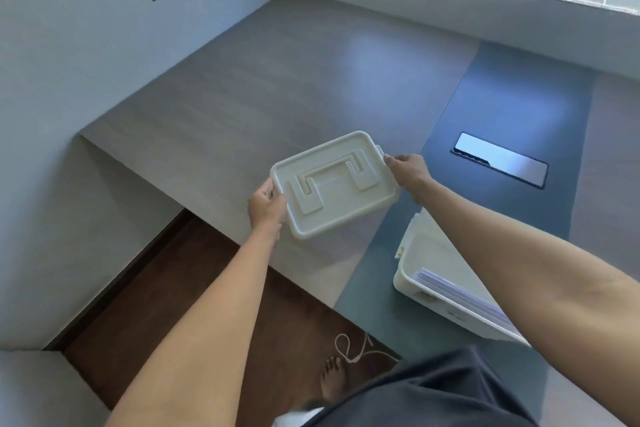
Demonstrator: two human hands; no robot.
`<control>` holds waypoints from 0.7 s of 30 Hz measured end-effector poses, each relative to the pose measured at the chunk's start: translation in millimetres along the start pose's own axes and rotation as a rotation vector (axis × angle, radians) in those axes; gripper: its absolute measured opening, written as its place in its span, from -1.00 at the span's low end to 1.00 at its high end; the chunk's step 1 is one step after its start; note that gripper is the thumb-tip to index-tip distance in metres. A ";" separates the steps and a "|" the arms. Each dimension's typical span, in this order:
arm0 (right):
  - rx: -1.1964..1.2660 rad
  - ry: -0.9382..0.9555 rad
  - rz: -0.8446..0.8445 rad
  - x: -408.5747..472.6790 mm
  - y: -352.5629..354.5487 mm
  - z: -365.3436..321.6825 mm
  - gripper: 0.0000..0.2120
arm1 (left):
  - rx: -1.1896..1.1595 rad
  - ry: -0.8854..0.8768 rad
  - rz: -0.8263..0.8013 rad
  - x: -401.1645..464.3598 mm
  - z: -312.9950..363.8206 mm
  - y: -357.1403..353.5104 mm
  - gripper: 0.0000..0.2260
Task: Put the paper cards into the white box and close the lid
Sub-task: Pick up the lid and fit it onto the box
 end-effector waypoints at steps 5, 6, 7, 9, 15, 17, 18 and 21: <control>0.111 0.011 0.102 -26.9 49.3 12.0 -0.70 | 0.022 -0.089 -0.100 8.1 28.2 -30.9 -0.65; 0.135 0.012 0.126 -32.9 59.8 15.9 -0.75 | 0.017 -0.098 -0.126 8.9 32.4 -39.4 -0.63; 0.160 0.014 0.160 -38.1 70.8 21.2 -0.79 | 0.016 -0.103 -0.151 8.8 36.6 -48.1 -0.60; 0.209 0.007 0.229 -53.7 93.2 32.6 -0.85 | 0.037 -0.112 -0.207 8.0 39.9 -67.6 -0.57; 0.303 -0.023 0.322 -93.5 139.1 74.5 -0.80 | 0.039 -0.109 -0.337 -10.7 46.0 -114.4 -0.51; 0.318 -0.042 0.358 -113.1 154.6 94.7 -0.76 | 0.066 -0.108 -0.395 -20.9 45.4 -133.3 -0.49; 0.324 -0.048 0.365 -120.5 158.9 101.8 -0.76 | 0.078 -0.111 -0.414 -23.7 45.0 -140.1 -0.49; 0.338 -0.077 0.382 -141.9 170.5 127.2 -0.78 | 0.096 -0.110 -0.476 -38.2 42.2 -159.9 -0.48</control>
Point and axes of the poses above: each hand's wrist, its own x-axis towards the middle knuckle, its own y-axis out of the back of the hand, z = x × y, the point moved 4 cm from there along x, towards the middle knuckle, and after that the axes turned 10 degrees about -z, right-handed, at the moved point
